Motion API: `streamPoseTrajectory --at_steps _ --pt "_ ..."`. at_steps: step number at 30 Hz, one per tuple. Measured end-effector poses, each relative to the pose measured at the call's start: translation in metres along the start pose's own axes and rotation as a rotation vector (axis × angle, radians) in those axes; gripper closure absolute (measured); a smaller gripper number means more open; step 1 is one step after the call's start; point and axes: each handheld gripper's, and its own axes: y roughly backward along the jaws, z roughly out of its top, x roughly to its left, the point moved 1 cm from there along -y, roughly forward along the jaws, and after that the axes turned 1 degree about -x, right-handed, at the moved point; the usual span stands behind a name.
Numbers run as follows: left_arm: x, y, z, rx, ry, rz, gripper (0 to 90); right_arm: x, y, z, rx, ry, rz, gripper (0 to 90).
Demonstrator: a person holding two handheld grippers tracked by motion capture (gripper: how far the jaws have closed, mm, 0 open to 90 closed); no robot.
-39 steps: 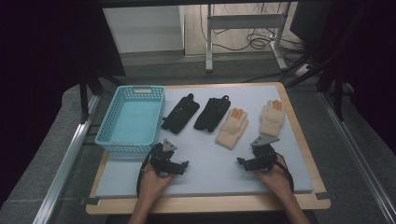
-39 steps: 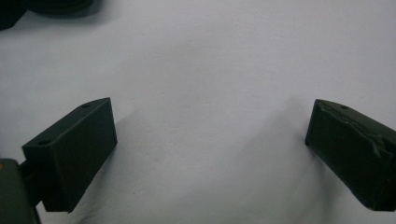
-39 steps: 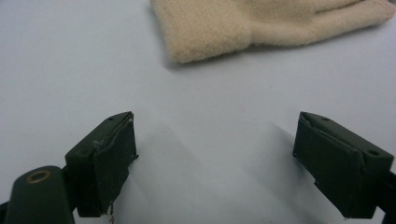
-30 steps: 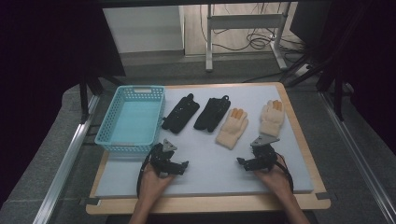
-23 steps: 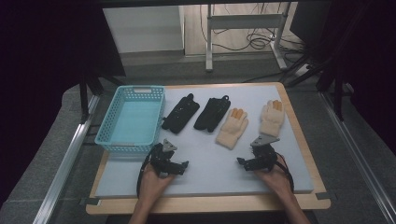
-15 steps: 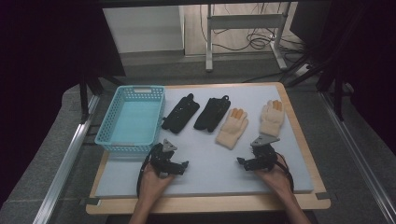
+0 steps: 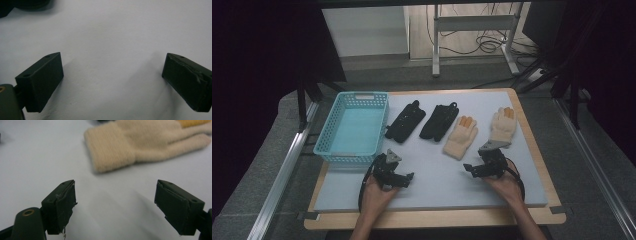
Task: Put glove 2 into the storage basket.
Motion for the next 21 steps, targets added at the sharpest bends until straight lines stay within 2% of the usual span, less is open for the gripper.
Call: streamPoseTrajectory --at_steps 2,3,7,10,15,16,21 --pt "0.000 0.000 0.000 0.000 -0.001 0.000 4.3 0.000 -0.002 0.004 0.003 -0.004 0.008 17.0" --pt "0.000 0.000 0.000 -0.001 -0.002 0.000 4.4 -0.001 -0.006 0.013 0.018 -0.001 0.022 17.0" --pt "0.000 0.000 0.000 -0.001 -0.003 0.000 4.6 -0.001 -0.011 0.025 0.014 0.004 0.018 17.4" --pt "0.000 0.000 0.000 -0.002 -0.003 -0.001 4.7 -0.004 -0.019 0.042 0.000 0.003 0.017 18.3" --pt "0.000 0.000 0.000 -0.002 -0.003 -0.001 4.7 -0.007 -0.027 0.055 -0.003 -0.004 0.015 19.3" --pt "0.000 0.000 0.000 -0.001 -0.003 -0.001 4.7 -0.011 -0.033 0.064 -0.006 -0.011 0.021 21.3" --pt "0.000 0.000 0.000 -0.002 -0.003 -0.001 4.7 -0.015 -0.042 0.080 -0.006 0.002 0.009 26.9"
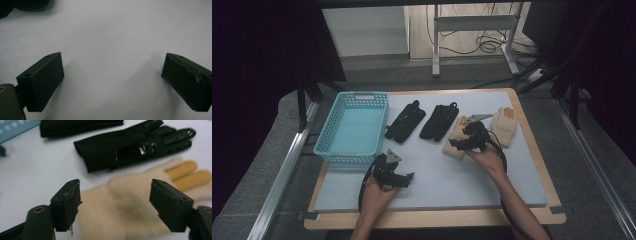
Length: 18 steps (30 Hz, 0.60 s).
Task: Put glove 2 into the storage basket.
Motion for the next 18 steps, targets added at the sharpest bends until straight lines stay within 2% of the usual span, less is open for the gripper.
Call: streamPoseTrajectory --at_steps 2,3,6,7,8,10,15,17,18 --pt "0.000 0.000 0.000 0.000 0.000 0.000 4.7 -0.004 -0.009 0.013 0.003 0.008 -0.010 34.0" --pt "0.000 0.000 0.000 0.000 0.001 0.000 4.7 -0.004 -0.009 0.013 0.003 0.008 -0.010 34.0" --pt "0.000 0.000 0.000 0.001 -0.001 0.000 4.8 -0.008 -0.022 0.025 0.013 0.016 -0.026 46.2" --pt "0.000 0.000 0.000 0.002 -0.002 0.000 4.8 -0.008 -0.022 0.025 0.013 0.016 -0.026 46.2" --pt "0.000 0.000 0.000 0.001 -0.002 0.000 4.8 -0.011 -0.028 0.029 0.019 0.002 -0.033 50.9" --pt "0.000 0.000 0.000 0.001 -0.001 0.000 4.8 -0.015 -0.035 0.034 0.016 -0.021 -0.034 54.0" --pt "0.000 0.000 0.000 0.002 -0.002 -0.001 4.8 -0.022 -0.047 0.043 0.015 -0.037 -0.042 54.5" --pt "0.000 0.000 0.000 0.001 -0.002 -0.001 4.8 -0.025 -0.051 0.047 0.014 -0.042 -0.053 52.2" --pt "0.000 0.000 0.000 0.001 -0.001 -0.002 4.8 -0.027 -0.057 0.052 0.020 -0.049 -0.063 47.0"
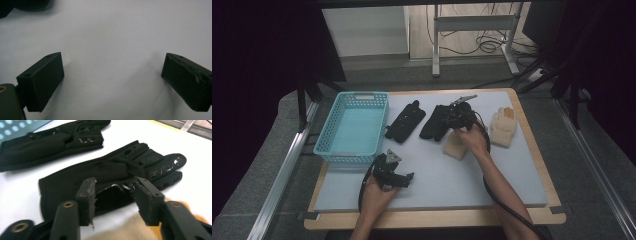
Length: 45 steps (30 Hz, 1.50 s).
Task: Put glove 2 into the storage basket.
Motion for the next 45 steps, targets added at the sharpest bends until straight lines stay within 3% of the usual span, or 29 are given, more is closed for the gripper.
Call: streamPoseTrajectory --at_steps 5,6,11,12,14,21,25,30,36,41,42,45 --pt "0.000 0.000 0.000 0.000 0.001 0.000 4.8 -0.002 -0.013 0.004 0.016 -0.011 -0.023 36.2" --pt "0.000 0.000 0.000 -0.001 0.002 0.000 4.8 -0.003 -0.021 0.004 0.041 -0.009 -0.038 34.8" --pt "0.000 0.000 0.000 -0.001 0.001 0.000 4.8 -0.004 -0.035 0.000 0.099 0.017 -0.079 34.2" --pt "0.000 0.000 0.000 0.002 -0.003 0.000 4.8 -0.002 -0.043 -0.004 0.150 0.035 -0.075 39.2" --pt "0.000 0.000 0.000 0.002 -0.003 0.000 4.8 -0.002 -0.043 -0.005 0.134 0.036 -0.071 42.3" --pt "0.000 0.000 0.000 0.003 -0.003 0.000 4.8 -0.002 -0.038 -0.006 0.133 0.016 -0.070 80.5" --pt "0.000 0.000 0.000 0.003 -0.002 -0.001 4.8 0.002 -0.036 -0.004 0.139 0.035 -0.071 84.7" --pt "0.000 0.000 0.000 0.003 -0.001 -0.001 4.8 0.003 -0.026 -0.001 0.106 0.000 -0.008 85.1" --pt "0.000 0.000 0.000 0.003 -0.003 -0.001 4.8 0.016 -0.004 0.005 0.062 0.020 0.050 85.0" --pt "0.000 0.000 0.000 0.003 -0.004 0.000 4.8 0.031 0.024 0.011 0.026 0.054 0.119 84.8" --pt "0.000 0.000 0.000 0.003 -0.004 0.000 4.8 0.039 0.038 0.011 0.006 0.068 0.150 84.8" --pt "0.000 0.000 0.000 0.002 -0.002 -0.001 4.8 0.046 0.051 0.009 -0.008 0.077 0.170 84.7"
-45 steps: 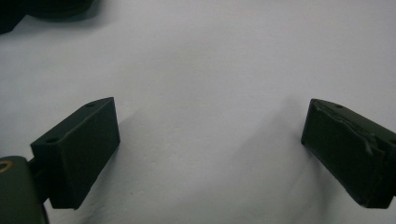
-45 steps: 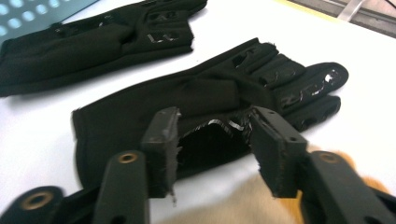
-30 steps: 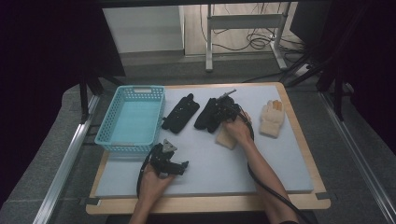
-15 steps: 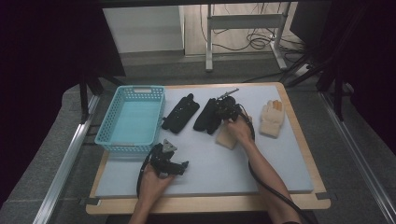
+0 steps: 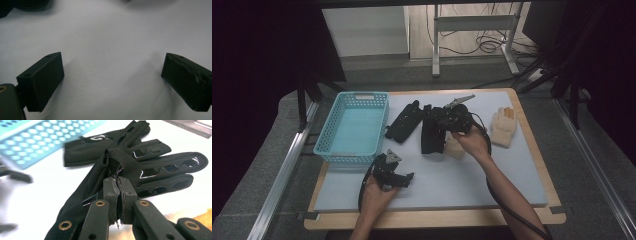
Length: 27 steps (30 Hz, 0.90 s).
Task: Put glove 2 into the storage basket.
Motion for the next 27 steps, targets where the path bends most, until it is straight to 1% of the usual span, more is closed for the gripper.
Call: streamPoseTrajectory --at_steps 1,3,4,5,6,7,8,9,11,12,14,15,16,17,19,20,21,22,23,25,26,27 --pt "0.000 0.000 0.000 0.000 0.000 0.000 4.8 0.005 0.006 -0.001 -0.007 -0.006 0.016 84.7" --pt "0.000 0.000 0.000 0.001 0.000 0.001 4.8 0.013 0.015 -0.004 -0.020 -0.001 0.043 84.6" --pt "0.000 0.000 0.000 0.001 -0.002 0.001 4.8 0.023 0.027 -0.008 -0.022 -0.003 0.074 84.6" --pt "0.000 0.000 0.000 0.001 -0.002 0.001 4.8 0.023 0.027 -0.008 -0.022 -0.003 0.074 84.6" --pt "0.000 0.000 0.000 0.002 -0.002 0.001 4.8 0.027 0.031 -0.010 -0.021 0.001 0.080 84.5" --pt "0.000 0.000 0.000 -0.001 0.000 0.002 4.8 0.038 0.040 -0.018 -0.016 0.007 0.096 84.5" --pt "0.000 0.000 0.000 -0.001 0.000 0.002 4.9 0.038 0.040 -0.018 -0.016 0.007 0.096 84.5" --pt "0.000 0.000 0.000 -0.004 0.002 0.002 4.9 0.046 0.045 -0.028 -0.012 0.009 0.115 84.4" --pt "0.000 0.000 0.000 -0.001 0.000 0.002 4.9 0.054 0.047 -0.041 0.000 0.002 0.141 84.3" --pt "0.000 0.000 0.000 -0.004 0.003 0.002 4.9 0.054 0.047 -0.041 0.000 0.002 0.141 84.3" --pt "-0.001 0.000 0.000 -0.009 0.008 0.003 4.9 0.061 0.046 -0.053 0.017 0.010 0.154 84.1" --pt "-0.001 0.000 0.000 -0.009 0.008 0.003 4.9 0.069 0.041 -0.067 0.048 0.039 0.148 84.0" --pt "-0.001 0.000 0.000 -0.009 0.008 0.003 4.9 0.069 0.041 -0.067 0.048 0.039 0.148 84.0" --pt "0.000 0.000 0.000 -0.004 0.004 0.003 4.9 0.072 0.039 -0.073 0.057 0.050 0.147 83.9" --pt "-0.001 0.000 0.000 -0.005 0.006 0.002 4.8 0.074 0.032 -0.084 0.081 0.056 0.151 82.5" --pt "-0.001 0.000 0.000 -0.005 0.006 0.002 4.9 0.075 0.025 -0.096 0.079 0.058 0.145 74.1" --pt "-0.001 0.000 0.000 -0.005 0.006 0.002 4.9 0.075 0.025 -0.096 0.079 0.058 0.145 74.1" --pt "0.000 0.000 0.000 -0.001 0.001 0.002 4.9 0.075 0.023 -0.099 0.070 0.058 0.135 68.1" --pt "0.000 0.000 0.000 -0.001 0.001 0.002 4.9 0.071 0.024 -0.103 0.055 0.057 0.086 63.0" --pt "0.000 0.000 0.000 0.000 0.001 0.002 4.9 0.065 0.029 -0.101 0.027 0.051 0.047 61.7" --pt "0.000 0.000 0.000 0.000 0.001 0.002 4.8 0.065 0.029 -0.101 0.027 0.051 0.047 61.7" --pt "0.000 0.000 0.000 0.000 0.003 0.001 4.8 0.058 0.035 -0.097 0.016 0.053 0.018 61.7"
